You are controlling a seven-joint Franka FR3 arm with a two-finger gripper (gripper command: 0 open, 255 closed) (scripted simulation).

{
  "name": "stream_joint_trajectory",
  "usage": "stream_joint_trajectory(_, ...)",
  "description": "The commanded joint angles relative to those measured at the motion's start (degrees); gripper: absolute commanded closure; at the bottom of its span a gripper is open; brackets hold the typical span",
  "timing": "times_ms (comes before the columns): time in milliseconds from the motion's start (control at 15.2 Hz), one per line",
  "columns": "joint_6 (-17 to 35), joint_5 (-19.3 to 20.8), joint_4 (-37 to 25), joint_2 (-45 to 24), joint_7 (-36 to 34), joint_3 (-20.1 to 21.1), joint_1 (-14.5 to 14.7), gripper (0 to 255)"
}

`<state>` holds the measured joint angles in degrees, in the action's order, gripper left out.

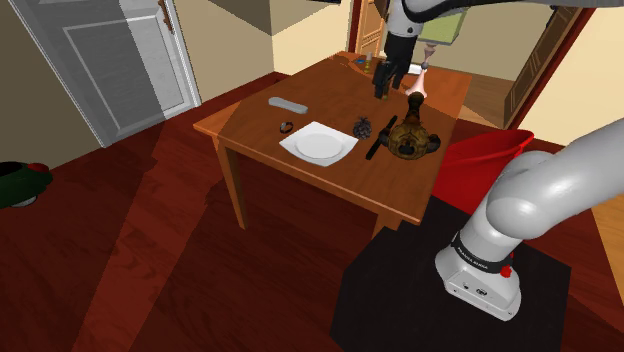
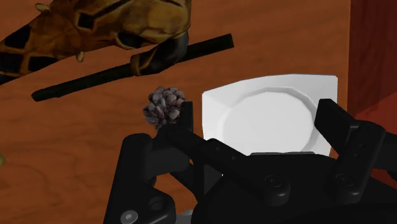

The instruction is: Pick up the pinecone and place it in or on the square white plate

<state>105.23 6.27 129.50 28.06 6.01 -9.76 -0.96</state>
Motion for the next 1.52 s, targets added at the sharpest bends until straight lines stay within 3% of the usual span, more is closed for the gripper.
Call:
stream_joint_trajectory(0, 2.4, -0.2, -1.1, -4.0, 1.5, -1.5, -0.2, 0)
stream_joint_trajectory(462, 8.6, -3.0, -7.4, -18.7, 7.3, -6.0, -0.7, 0)
stream_joint_trajectory(990, 12.1, -9.2, -18.3, -36.5, 14.4, -8.7, -2.9, 0)
stream_joint_trajectory(1452, 17.1, -10.1, -15.3, -38.6, 15.0, -8.4, -3.1, 0)
